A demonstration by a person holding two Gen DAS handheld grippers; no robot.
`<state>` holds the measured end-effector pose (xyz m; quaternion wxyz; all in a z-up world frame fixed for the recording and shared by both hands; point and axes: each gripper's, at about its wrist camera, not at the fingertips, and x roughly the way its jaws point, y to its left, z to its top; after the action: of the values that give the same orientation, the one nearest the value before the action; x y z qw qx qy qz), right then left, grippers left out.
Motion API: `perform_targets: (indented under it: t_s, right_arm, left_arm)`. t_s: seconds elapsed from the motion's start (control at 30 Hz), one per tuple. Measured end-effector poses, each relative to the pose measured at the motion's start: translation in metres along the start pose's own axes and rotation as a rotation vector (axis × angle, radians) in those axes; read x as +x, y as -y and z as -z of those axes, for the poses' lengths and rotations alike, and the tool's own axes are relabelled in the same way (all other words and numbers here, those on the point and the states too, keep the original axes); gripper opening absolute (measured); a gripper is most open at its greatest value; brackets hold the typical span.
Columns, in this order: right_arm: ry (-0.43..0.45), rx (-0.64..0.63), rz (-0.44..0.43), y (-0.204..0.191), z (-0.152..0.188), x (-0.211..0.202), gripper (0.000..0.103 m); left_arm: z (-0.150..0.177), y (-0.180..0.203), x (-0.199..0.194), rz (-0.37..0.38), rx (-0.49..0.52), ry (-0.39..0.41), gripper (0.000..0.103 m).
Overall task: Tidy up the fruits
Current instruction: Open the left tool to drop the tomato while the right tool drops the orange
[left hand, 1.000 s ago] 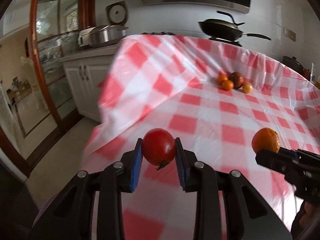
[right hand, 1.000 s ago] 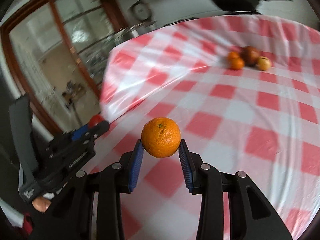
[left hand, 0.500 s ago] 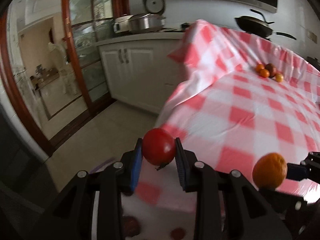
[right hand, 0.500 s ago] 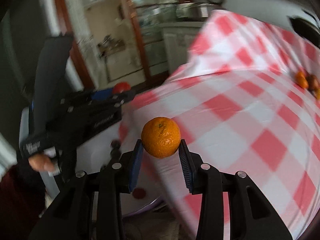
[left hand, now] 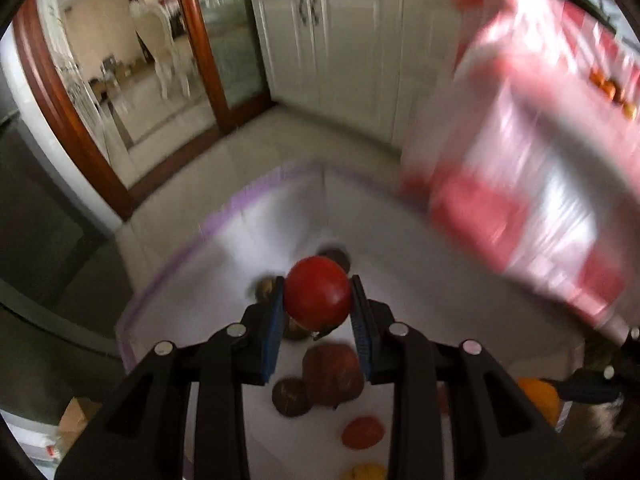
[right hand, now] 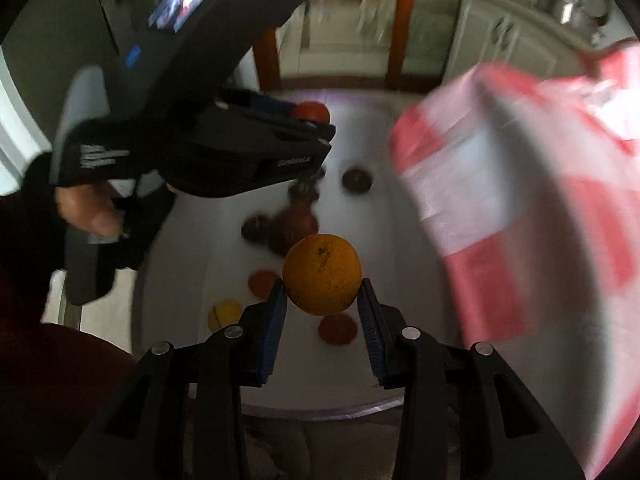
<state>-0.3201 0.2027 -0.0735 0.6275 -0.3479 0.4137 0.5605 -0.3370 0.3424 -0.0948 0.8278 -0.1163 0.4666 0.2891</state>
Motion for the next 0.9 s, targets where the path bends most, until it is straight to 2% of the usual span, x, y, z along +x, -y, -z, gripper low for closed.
perform_targets:
  t_s: [0.2,0.33,0.47,0.6,0.67,0.7,0.73,0.83,0.9]
  right_arm:
    - [-0.193,-0.037,-0.008,-0.011,-0.008,0.058,0.037]
    - [-0.266,-0.083,-0.012,-0.021,-0.007,0.075,0.037]
    - [-0.290,-0.112,-0.004,-0.028,-0.005,0.078,0.038]
    - [-0.266,-0.101,0.004,-0.031,-0.005,0.071,0.041]
    - [-0.241,-0.094,0.004,-0.033,-0.003,0.061,0.057]
    - [-0.224,-0.092,-0.003,-0.032,-0.005,0.055,0.058]
    - [-0.209,-0.093,-0.005,-0.031,-0.005,0.050,0.058]
    - [-0.123,-0.105,0.002,-0.034,-0.008,0.020,0.058]
    - [-0.014,-0.078,-0.042,-0.029,-0.016,-0.019,0.058]
  left_arm:
    - [0.016,-0.016,0.040,-0.021,-0.034,-0.144,0.031]
    - [0.020,-0.026,0.054,-0.022,-0.062,-0.197,0.031]
    - [0.018,-0.021,0.058,-0.035,-0.053,-0.210,0.032]
    - [0.018,-0.021,0.060,-0.027,-0.054,-0.225,0.034]
    - [0.017,-0.022,0.061,-0.028,-0.068,-0.224,0.048]
    - [0.016,-0.024,0.060,-0.034,-0.080,-0.216,0.062]
    - [0.014,-0.026,0.058,-0.043,-0.087,-0.204,0.069]
    - [0.005,-0.027,0.044,-0.082,-0.078,-0.151,0.074]
    - [-0.009,-0.026,0.024,-0.115,-0.070,-0.068,0.076]
